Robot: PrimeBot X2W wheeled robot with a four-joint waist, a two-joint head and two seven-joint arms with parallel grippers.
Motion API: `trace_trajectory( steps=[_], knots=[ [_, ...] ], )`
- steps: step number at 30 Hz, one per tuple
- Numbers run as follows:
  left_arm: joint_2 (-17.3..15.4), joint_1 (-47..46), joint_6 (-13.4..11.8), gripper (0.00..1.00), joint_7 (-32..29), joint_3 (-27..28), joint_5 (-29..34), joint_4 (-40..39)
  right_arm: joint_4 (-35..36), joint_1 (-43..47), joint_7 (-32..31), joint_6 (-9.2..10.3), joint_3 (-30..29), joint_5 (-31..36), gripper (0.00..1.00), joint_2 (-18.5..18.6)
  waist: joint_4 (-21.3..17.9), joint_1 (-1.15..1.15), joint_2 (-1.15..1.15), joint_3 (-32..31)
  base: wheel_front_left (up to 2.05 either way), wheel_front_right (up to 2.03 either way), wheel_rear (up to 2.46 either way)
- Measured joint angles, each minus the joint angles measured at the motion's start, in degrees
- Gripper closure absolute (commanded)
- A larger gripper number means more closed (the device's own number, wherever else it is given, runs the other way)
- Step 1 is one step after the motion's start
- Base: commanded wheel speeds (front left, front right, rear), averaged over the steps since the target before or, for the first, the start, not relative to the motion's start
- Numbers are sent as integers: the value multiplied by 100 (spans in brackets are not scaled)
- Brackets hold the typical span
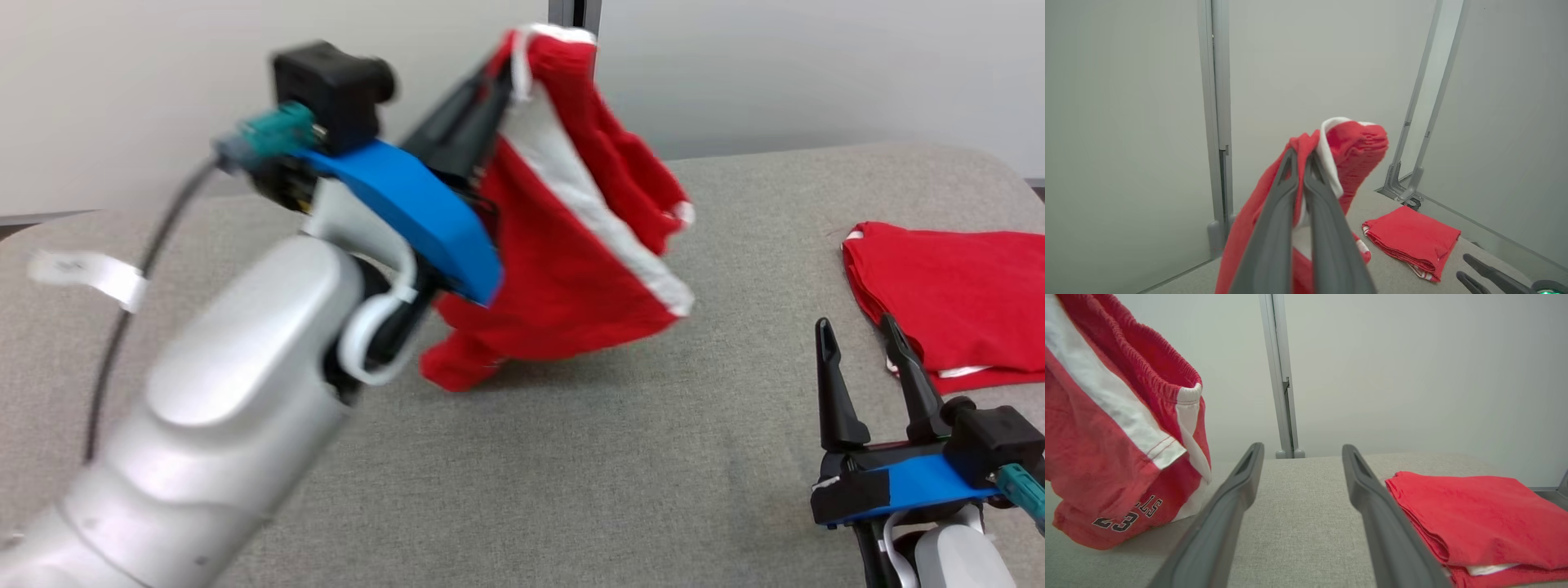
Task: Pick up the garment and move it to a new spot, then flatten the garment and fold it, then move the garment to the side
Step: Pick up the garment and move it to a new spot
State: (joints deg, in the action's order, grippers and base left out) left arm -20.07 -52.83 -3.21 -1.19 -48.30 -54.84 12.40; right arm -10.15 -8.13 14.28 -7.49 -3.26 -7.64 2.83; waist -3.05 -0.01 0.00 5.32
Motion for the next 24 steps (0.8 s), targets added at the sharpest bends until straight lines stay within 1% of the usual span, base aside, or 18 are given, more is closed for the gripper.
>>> trace_trajectory(
  steps=[2,4,7,12,17,22,23,24],
  knots=[
    [249,148,-104,100,166,-48,-10,-9,-32,-47,31,0,-21,-3,0,1,-18,0,0,72,0,0,0],
    [411,392,-165,100,347,-88,-30,115,-62,-100,43,0,-21,-12,0,1,-41,0,0,149,0,0,0],
    [447,885,-238,100,660,-111,-79,592,-132,-112,51,0,26,-55,0,0,-80,1,0,272,0,0,0],
    [461,1609,-334,100,1163,-7,-249,1697,-227,-176,59,0,76,-55,0,1,-118,1,0,480,0,0,0],
    [557,2026,-342,100,1492,338,-480,2630,-258,-223,68,0,91,-46,0,0,-111,1,0,643,0,0,0],
    [760,2248,-151,100,1602,755,-579,2995,-254,-248,69,0,67,3,0,1,-40,1,0,688,0,0,0],
    [795,2290,-118,84,1604,851,-572,3022,-259,-248,69,0,70,4,0,1,-24,1,0,685,0,0,0],
    [813,2331,-76,60,1610,956,-516,3004,-270,-249,69,0,70,4,0,1,-5,1,0,682,0,0,0]
  ],
)
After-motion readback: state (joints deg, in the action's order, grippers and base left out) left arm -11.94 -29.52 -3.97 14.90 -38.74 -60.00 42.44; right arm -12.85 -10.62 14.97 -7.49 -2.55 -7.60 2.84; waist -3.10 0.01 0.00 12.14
